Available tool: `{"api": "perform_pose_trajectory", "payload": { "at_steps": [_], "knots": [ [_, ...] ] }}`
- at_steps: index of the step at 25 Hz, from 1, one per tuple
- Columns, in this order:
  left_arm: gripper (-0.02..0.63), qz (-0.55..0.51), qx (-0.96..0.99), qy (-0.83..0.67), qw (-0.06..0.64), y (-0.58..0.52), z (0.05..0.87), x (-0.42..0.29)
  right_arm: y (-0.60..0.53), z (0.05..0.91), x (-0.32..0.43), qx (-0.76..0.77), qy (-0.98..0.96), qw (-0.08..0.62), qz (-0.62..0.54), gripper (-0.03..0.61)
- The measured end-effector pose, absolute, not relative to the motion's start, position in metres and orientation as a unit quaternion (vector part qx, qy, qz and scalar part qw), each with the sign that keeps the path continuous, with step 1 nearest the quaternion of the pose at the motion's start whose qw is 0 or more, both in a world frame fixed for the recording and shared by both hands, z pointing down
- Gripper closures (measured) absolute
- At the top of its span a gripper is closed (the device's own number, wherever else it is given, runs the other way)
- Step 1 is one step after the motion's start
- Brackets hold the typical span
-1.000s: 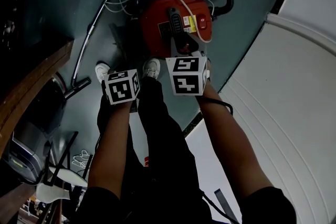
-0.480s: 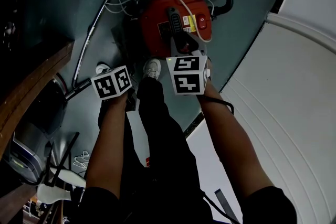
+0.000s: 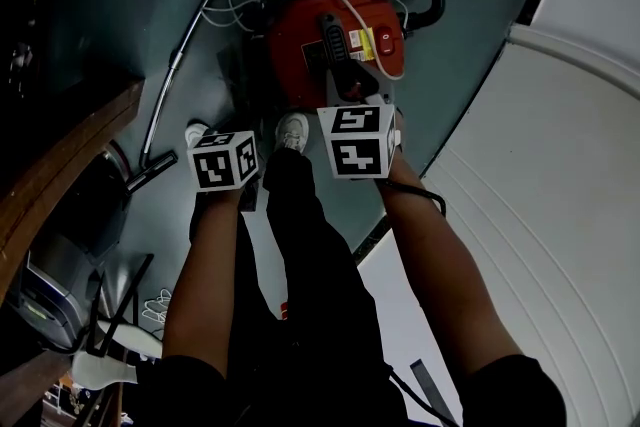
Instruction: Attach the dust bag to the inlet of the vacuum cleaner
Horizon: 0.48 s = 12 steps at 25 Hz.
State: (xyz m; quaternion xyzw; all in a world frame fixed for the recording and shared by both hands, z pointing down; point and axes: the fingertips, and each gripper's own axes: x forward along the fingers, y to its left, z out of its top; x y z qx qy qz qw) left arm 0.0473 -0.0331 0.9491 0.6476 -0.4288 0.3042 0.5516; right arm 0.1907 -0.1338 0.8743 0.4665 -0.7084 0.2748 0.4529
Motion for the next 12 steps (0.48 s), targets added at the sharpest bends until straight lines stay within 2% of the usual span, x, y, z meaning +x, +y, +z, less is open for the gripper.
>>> {"api": "perform_pose_trajectory", "payload": {
  "at_steps": [3, 6, 9, 12],
  "knots": [
    [0.543, 0.165, 0.563, -0.453, 0.672, -0.033, 0.951, 0.037, -0.133, 0.874, 0.191, 0.468, -0.707, 0.453, 0.275, 0.451],
    [0.541, 0.074, 0.512, -0.462, 0.720, -0.035, 0.950, 0.035, -0.134, 0.874, 0.191, 0.471, -0.707, 0.451, 0.275, 0.451],
    [0.541, 0.108, 0.542, -0.469, 0.689, -0.035, 0.950, 0.036, -0.134, 0.874, 0.190, 0.471, -0.706, 0.452, 0.274, 0.451],
    [0.541, 0.224, 0.618, -0.445, 0.609, -0.034, 0.949, 0.048, -0.134, 0.875, 0.191, 0.472, -0.706, 0.452, 0.272, 0.451]
  ]
}}
